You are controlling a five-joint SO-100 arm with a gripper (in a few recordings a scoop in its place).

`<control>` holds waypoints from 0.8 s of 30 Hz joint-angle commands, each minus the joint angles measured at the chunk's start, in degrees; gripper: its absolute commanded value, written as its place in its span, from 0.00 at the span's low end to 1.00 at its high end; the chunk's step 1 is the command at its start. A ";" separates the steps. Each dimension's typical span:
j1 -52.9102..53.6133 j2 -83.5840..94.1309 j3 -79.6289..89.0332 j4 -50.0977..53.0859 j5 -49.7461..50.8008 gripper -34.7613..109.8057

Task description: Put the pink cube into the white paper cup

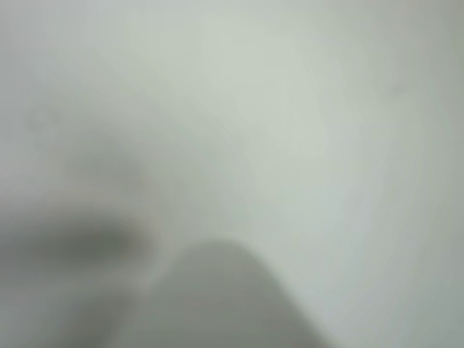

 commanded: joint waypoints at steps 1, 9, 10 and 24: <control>-3.60 13.80 -1.41 1.93 2.37 0.24; -3.52 13.80 -1.41 1.93 2.37 0.24; -3.52 13.80 -1.41 1.93 2.37 0.24; -5.01 13.80 -1.41 1.67 3.08 0.24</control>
